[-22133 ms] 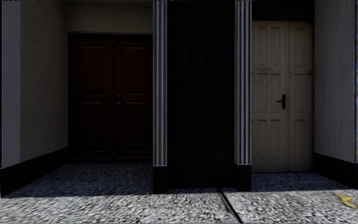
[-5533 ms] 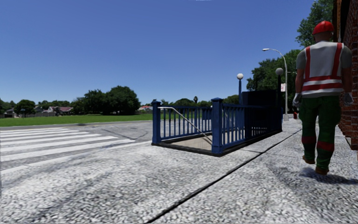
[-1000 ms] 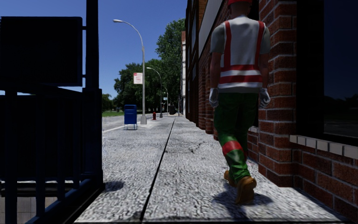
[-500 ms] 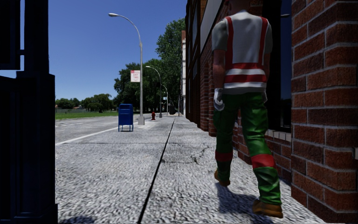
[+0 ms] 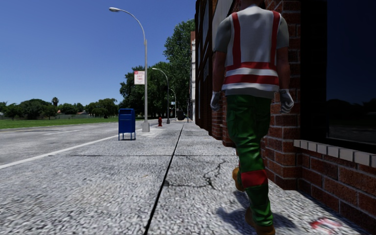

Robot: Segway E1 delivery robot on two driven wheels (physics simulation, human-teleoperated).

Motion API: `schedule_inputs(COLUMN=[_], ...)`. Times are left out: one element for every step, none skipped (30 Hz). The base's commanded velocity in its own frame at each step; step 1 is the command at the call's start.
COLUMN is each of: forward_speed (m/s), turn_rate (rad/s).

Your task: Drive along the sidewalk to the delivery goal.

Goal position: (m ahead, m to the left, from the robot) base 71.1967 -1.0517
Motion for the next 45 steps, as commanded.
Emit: schedule_inputs(forward_speed=[1.23,1.23,1.23,1.23,1.23,1.23,1.23,1.23,1.23,1.23,1.23,1.23,1.23,1.23,1.23,1.23,1.23,1.23,1.23,1.23,1.23,1.23,1.23,1.23,1.24,1.24,1.25,1.25,1.28,1.32,1.35,1.35,1.38,1.44,1.54,2.0,2.0,2.0,2.0,2.0,2.0,2.0,2.0,2.0,2.0], turn_rate=[0.16,0.2,0.25,0.29,0.29,0.36,0.45,0.53,0.55,0.55,0.55,0.56,0.56,0.56,0.56,0.56,0.56,0.56,0.56,0.56,0.56,0.56,0.55,0.55,0.48,0.31,0.11,0.11,0.0,0.0,0.0,0.0,0.0,0.0,0.0,0.0,0.0,0.0,0.0,0.0,0.0,0.0,-0.1,-0.28,-0.41])
